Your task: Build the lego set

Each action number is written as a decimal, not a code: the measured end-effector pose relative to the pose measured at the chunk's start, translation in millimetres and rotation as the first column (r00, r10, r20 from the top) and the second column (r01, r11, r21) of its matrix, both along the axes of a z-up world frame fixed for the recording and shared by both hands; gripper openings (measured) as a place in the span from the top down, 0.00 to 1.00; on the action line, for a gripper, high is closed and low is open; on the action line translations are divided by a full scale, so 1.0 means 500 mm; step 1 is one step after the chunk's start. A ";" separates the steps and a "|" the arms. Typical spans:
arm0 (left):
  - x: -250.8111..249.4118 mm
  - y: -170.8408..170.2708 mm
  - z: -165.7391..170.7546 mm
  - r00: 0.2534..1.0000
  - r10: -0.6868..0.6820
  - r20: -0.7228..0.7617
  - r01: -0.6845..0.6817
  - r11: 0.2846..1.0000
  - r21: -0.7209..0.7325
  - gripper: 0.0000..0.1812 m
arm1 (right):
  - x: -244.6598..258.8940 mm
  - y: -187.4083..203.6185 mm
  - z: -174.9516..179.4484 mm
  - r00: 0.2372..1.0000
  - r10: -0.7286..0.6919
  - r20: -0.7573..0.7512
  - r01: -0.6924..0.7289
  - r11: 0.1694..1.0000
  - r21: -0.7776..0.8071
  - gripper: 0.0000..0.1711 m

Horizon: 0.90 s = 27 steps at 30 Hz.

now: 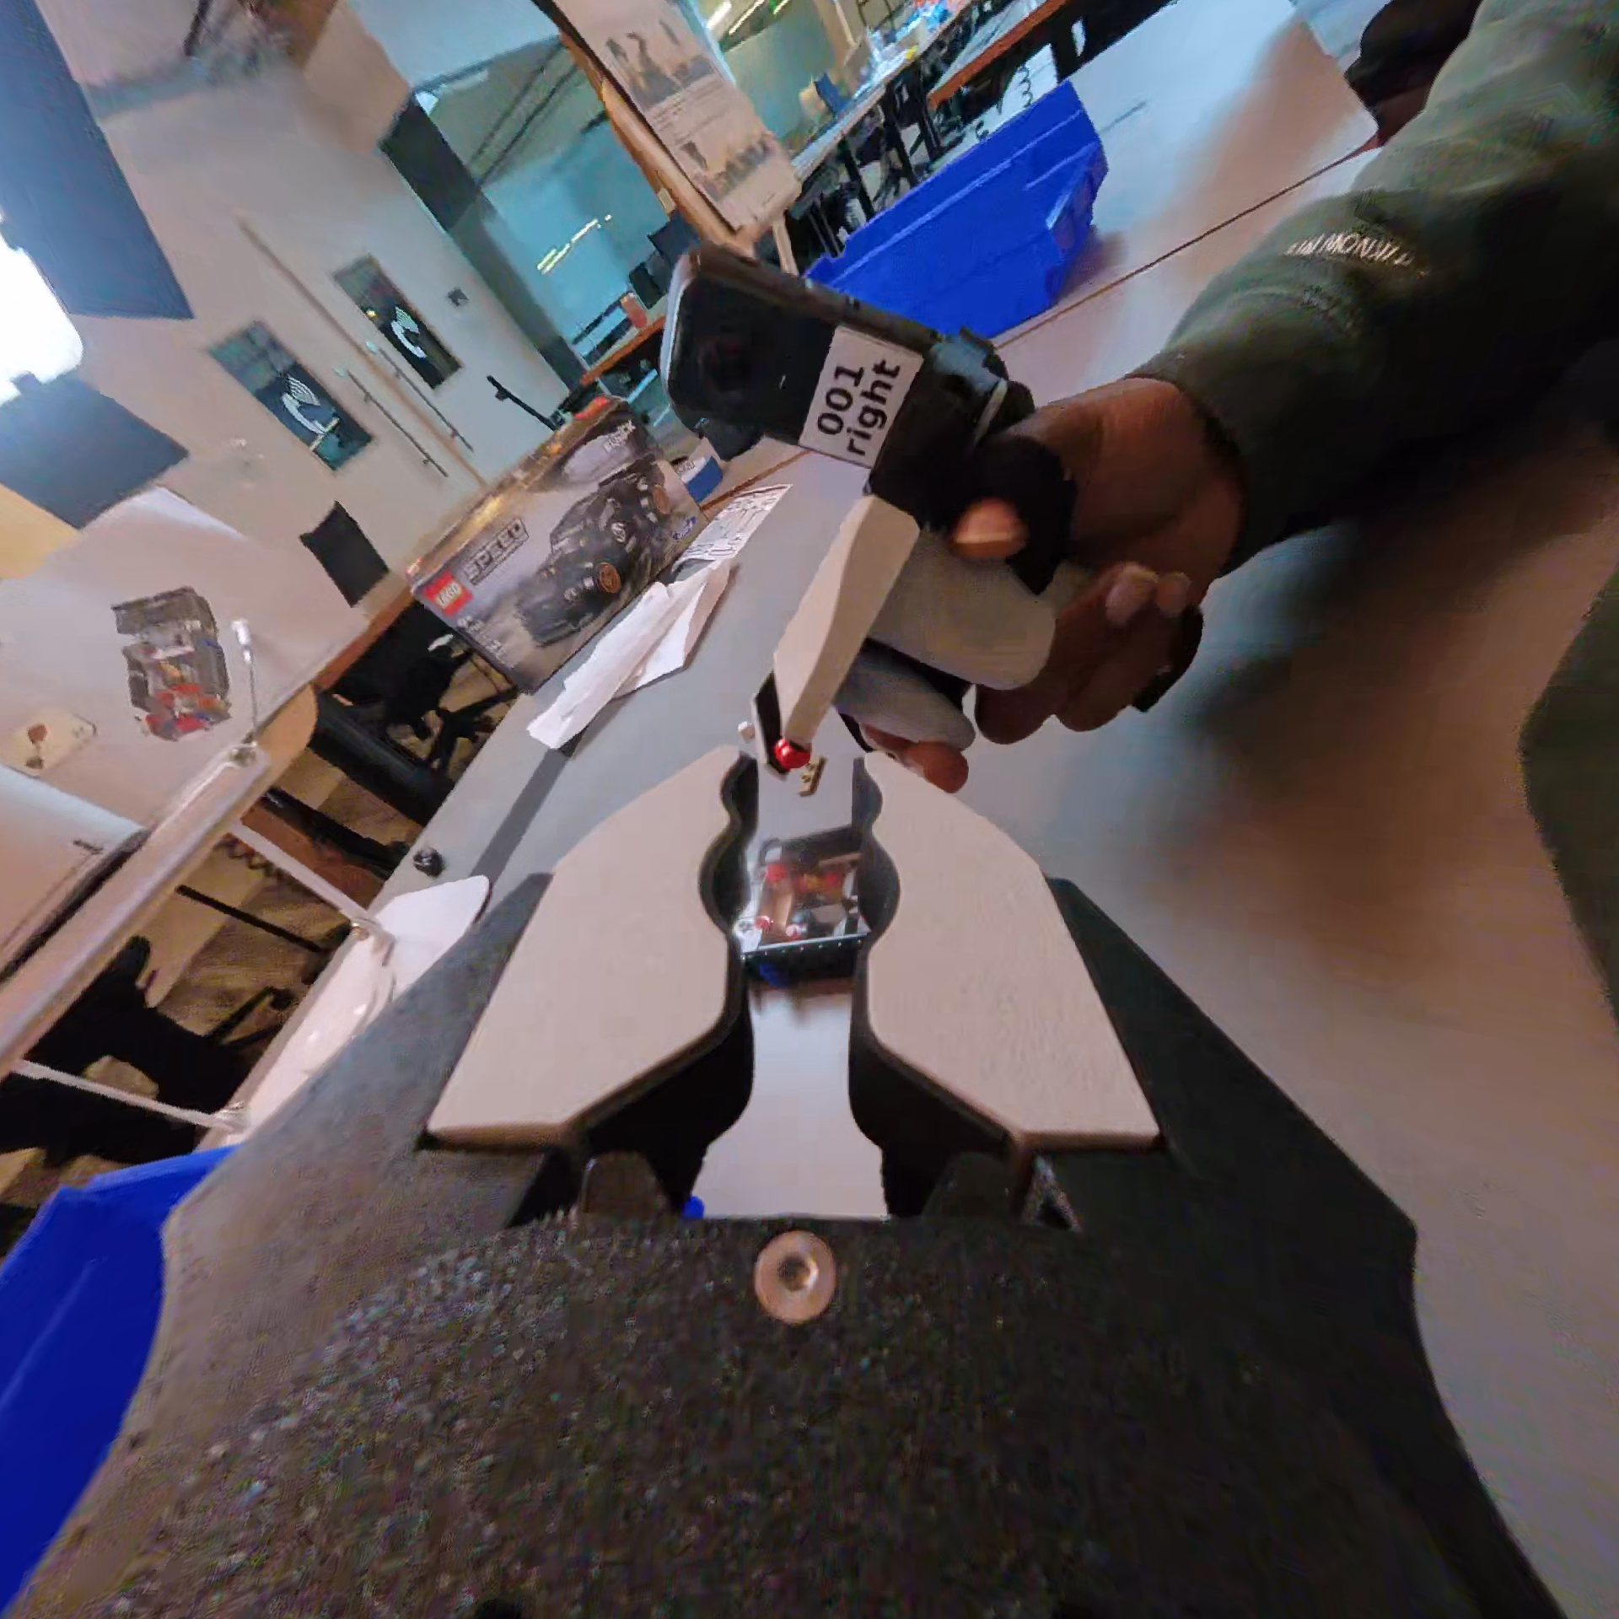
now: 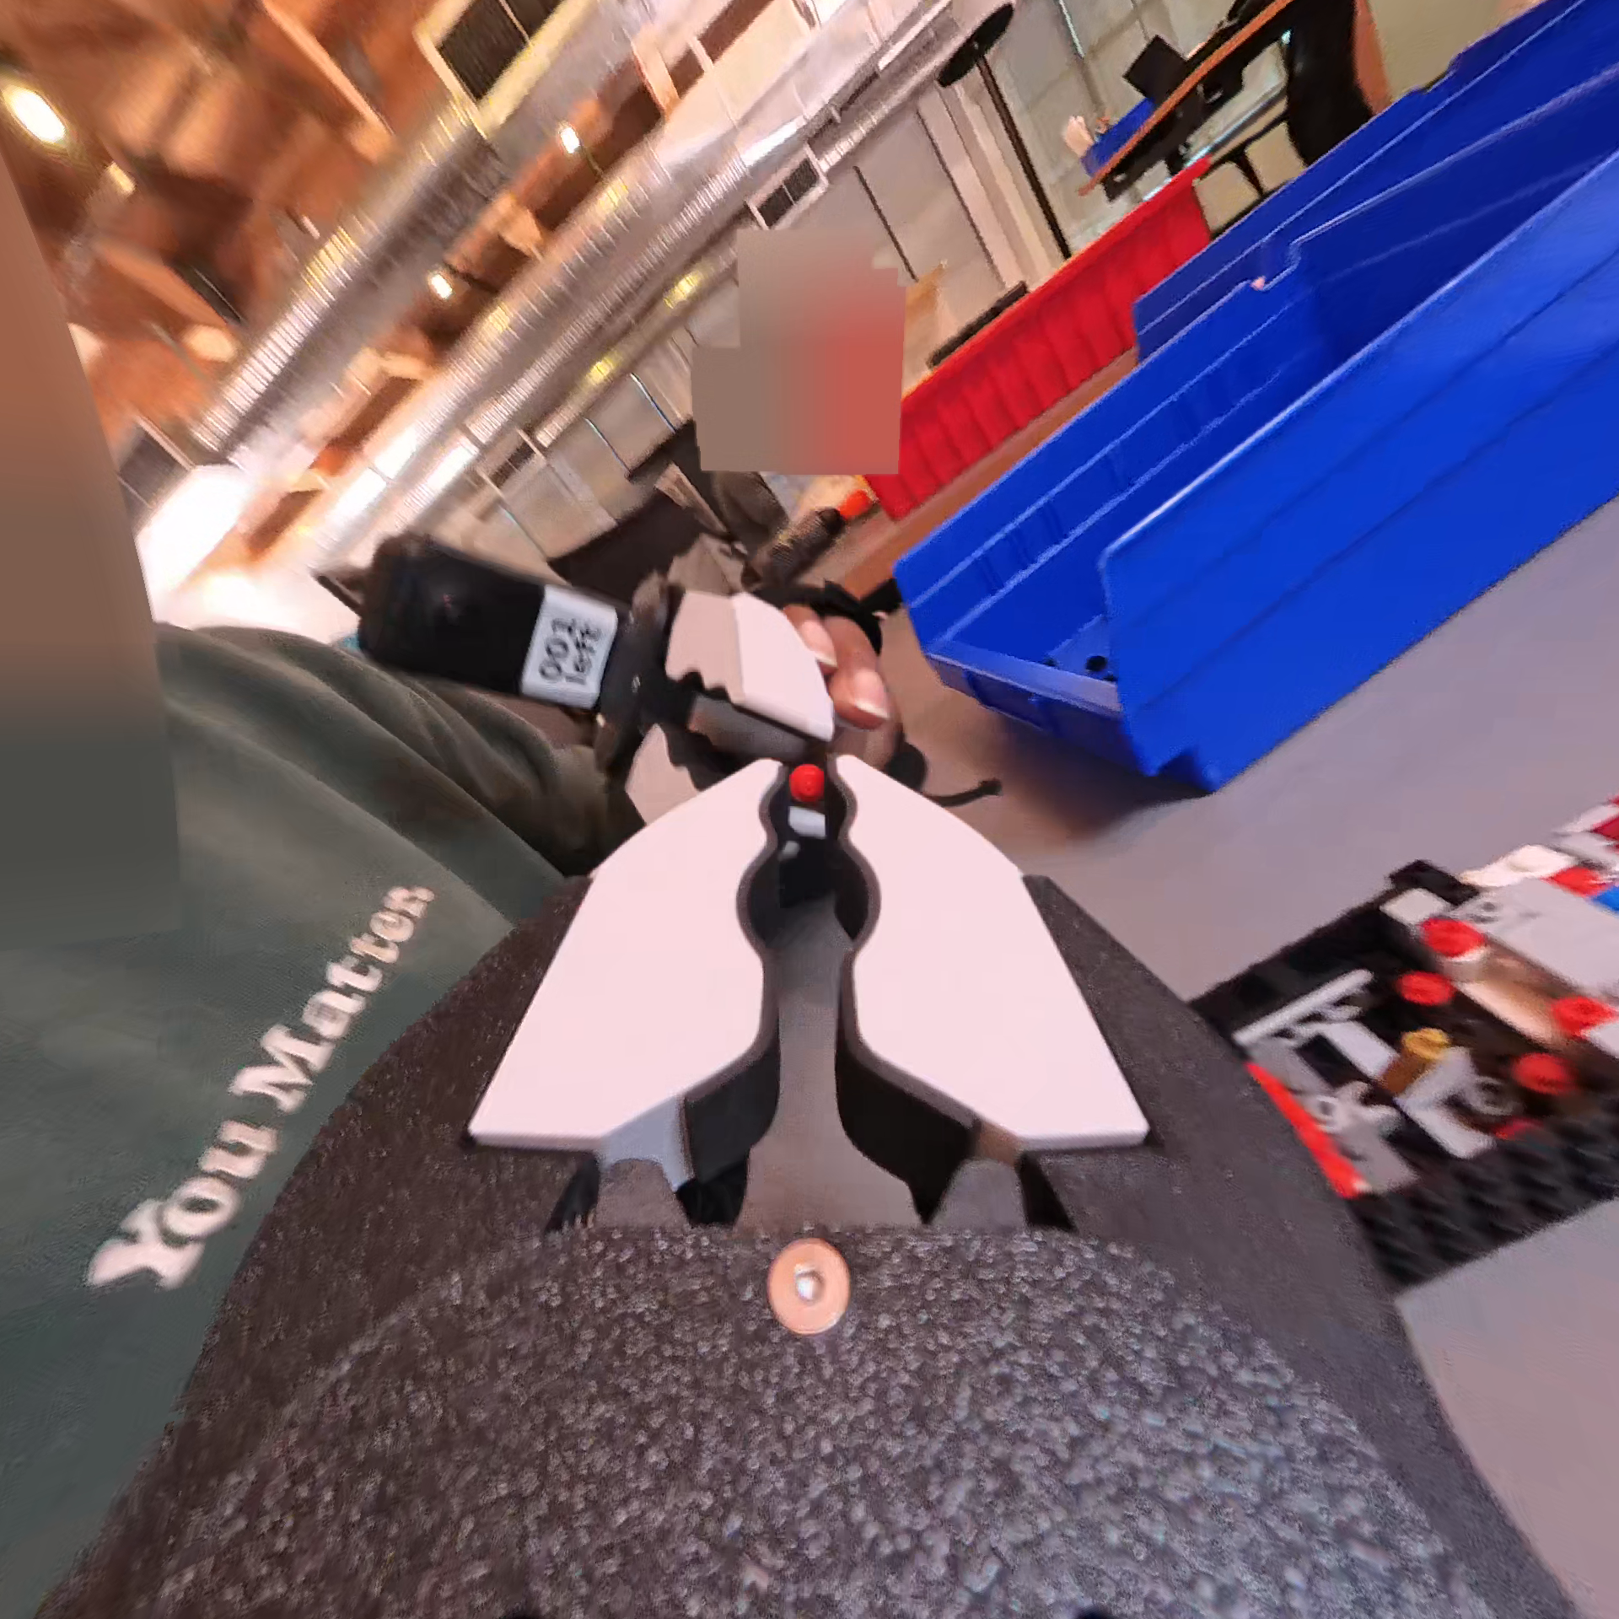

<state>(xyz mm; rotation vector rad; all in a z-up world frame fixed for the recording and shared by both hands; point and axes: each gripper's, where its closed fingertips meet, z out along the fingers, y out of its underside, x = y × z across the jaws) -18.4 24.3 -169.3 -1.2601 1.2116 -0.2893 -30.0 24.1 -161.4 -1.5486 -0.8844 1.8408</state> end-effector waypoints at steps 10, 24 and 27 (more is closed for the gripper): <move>0.001 -0.001 0.012 0.998 0.033 -0.047 -0.028 0.993 0.113 0.96 | -0.006 -0.011 0.001 0.996 0.071 -0.044 -0.078 0.983 -0.166 0.96; -0.339 0.189 -0.126 0.737 0.647 -0.197 -0.609 0.509 -0.608 0.62 | 0.151 0.198 -0.020 0.808 -0.534 0.249 0.290 0.729 0.620 0.89; -0.324 0.182 -0.137 0.761 0.616 -0.202 -0.581 0.511 -0.634 0.56 | 0.170 0.219 -0.062 0.741 -0.578 0.342 0.213 0.685 0.697 0.88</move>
